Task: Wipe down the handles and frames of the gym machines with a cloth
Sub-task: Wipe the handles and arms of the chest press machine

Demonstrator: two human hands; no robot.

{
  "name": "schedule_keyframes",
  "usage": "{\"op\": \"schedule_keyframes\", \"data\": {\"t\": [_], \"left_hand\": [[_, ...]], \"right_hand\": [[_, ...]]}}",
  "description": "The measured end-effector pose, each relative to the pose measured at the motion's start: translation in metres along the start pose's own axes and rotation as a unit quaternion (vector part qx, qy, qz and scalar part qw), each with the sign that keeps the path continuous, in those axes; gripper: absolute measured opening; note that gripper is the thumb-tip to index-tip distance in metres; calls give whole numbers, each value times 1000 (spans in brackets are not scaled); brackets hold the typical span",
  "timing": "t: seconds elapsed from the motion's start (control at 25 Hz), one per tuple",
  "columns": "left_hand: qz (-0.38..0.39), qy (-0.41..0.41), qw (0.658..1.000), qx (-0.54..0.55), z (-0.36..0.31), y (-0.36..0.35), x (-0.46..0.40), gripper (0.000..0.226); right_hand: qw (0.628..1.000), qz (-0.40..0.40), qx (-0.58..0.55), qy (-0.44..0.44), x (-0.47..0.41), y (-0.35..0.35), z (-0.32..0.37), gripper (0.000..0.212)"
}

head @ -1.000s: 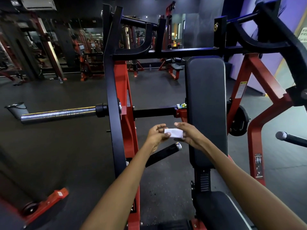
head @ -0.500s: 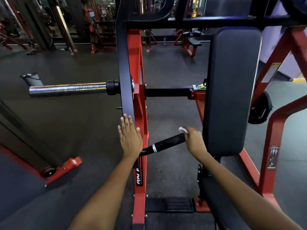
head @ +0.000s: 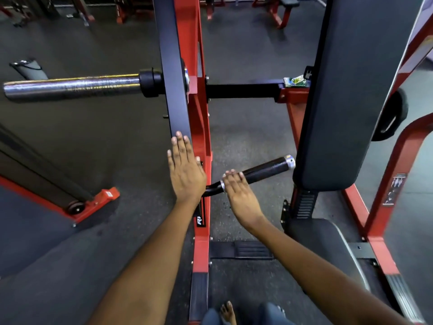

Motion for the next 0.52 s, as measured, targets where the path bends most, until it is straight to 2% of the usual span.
{"op": "schedule_keyframes", "data": {"t": [0.08,0.2,0.24,0.32,0.36,0.4,0.44,0.52], "left_hand": [[-1,0,1000,-4,0,2,1,62],[8,2,1000,-3,0,2,1,62],[10,3,1000,-2,0,2,1,62],[11,5,1000,-3,1,1,1,62],[9,6,1000,-5,1,0,1,62],[8,7,1000,-6,1,0,1,62],[10,8,1000,-5,1,0,1,62],[13,6,1000,-5,0,1,2,63]], "right_hand": [[998,36,9,56,3,-2,2,60],[987,23,26,156,43,3,-31,69],[991,-3,7,134,64,9,-45,70],[994,-60,-83,-34,93,31,-76,65],[978,-110,-129,-124,96,42,-91,60],[957,-169,-155,-179,90,57,-100,58],[949,-199,-146,-194,78,68,-105,60],[963,-187,-73,-177,56,68,-114,68]]}}
Point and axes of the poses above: each hand's wrist, its own x-axis away from the middle knuckle, its own y-axis out of the back of the hand, z = x × y, the point moved 7 cm from there along -x, towards the middle knuckle, and after that the axes turned 8 degrees about y, right-handed, at the moved point
